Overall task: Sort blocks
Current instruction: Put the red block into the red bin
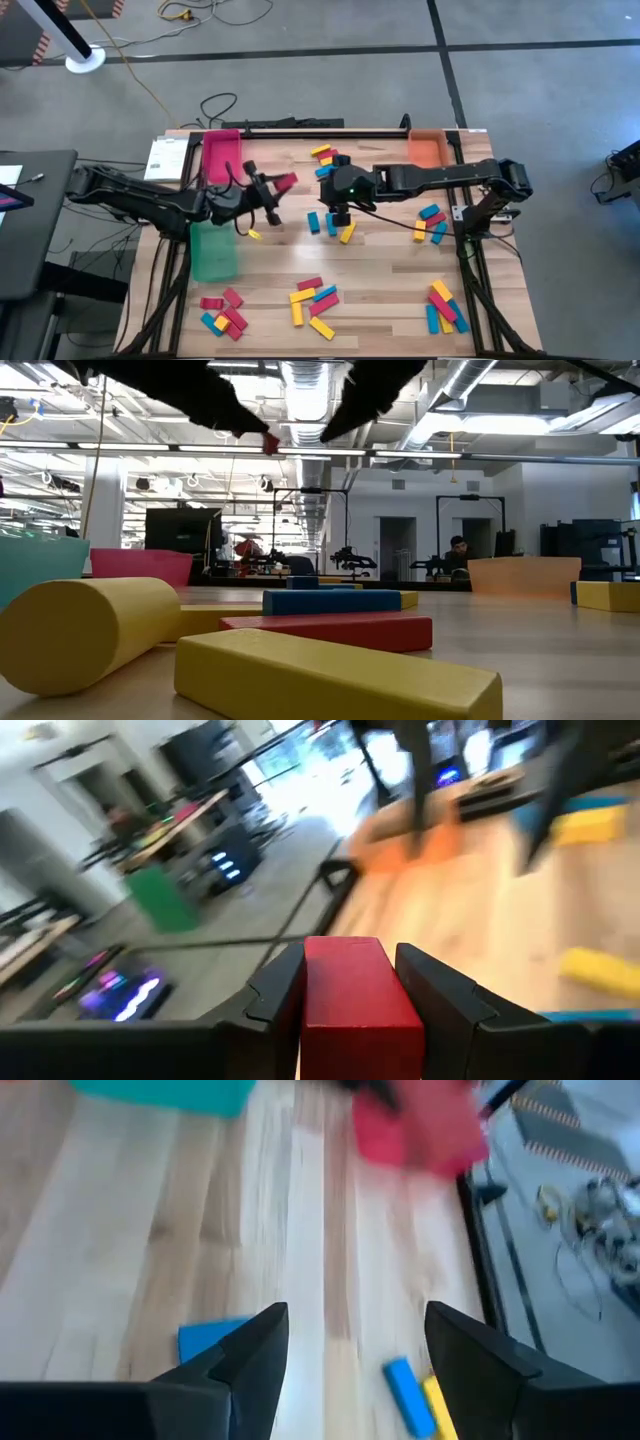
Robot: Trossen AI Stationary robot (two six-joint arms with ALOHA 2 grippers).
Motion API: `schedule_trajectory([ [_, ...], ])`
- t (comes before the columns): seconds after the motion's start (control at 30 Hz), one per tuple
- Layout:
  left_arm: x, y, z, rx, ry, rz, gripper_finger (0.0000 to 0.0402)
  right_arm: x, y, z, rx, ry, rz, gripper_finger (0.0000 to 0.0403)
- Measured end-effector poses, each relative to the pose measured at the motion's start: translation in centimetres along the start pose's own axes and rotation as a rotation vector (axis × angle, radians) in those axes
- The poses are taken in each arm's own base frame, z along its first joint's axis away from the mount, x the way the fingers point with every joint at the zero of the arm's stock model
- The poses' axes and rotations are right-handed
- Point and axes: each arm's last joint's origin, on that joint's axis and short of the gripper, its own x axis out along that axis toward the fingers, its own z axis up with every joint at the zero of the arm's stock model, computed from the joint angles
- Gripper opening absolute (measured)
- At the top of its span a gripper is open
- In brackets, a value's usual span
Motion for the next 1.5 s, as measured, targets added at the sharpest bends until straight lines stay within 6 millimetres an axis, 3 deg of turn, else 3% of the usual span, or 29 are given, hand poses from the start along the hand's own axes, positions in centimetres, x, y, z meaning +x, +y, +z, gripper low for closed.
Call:
schedule_trajectory([
  [0.27, 0.2, 3.7, -2.3, 0.027, 0.183, 0.153, 0.0128, -0.8, 2.5, -1.5, 0.018, 0.185, 0.079, 0.0248],
  [0.6, 0.7, 7.5, -7.1, -0.063, 0.336, 0.251, 0.0128, -2.6, 9.6, -4.1, -0.003, 0.322, 0.194, 0.0249],
  [0.9, 1.1, 10.6, -10.3, -0.158, 0.459, 0.359, 0.0128, -4.0, 14.1, -6.3, 0.045, 0.37, 0.183, 0.0249],
  [1.27, 0.2, 14.1, -13.4, -0.243, 0.644, 0.538, 0.0128, -5.4, 17.5, -8.7, 0.091, 0.388, 0.13, 0.0249],
  [1.5, 0.9, 14.2, -13.6, -0.288, 0.648, 0.545, 0.0128, -6.3, 18.6, -8.8, 0.088, 0.347, 0.109, 0.0249],
])
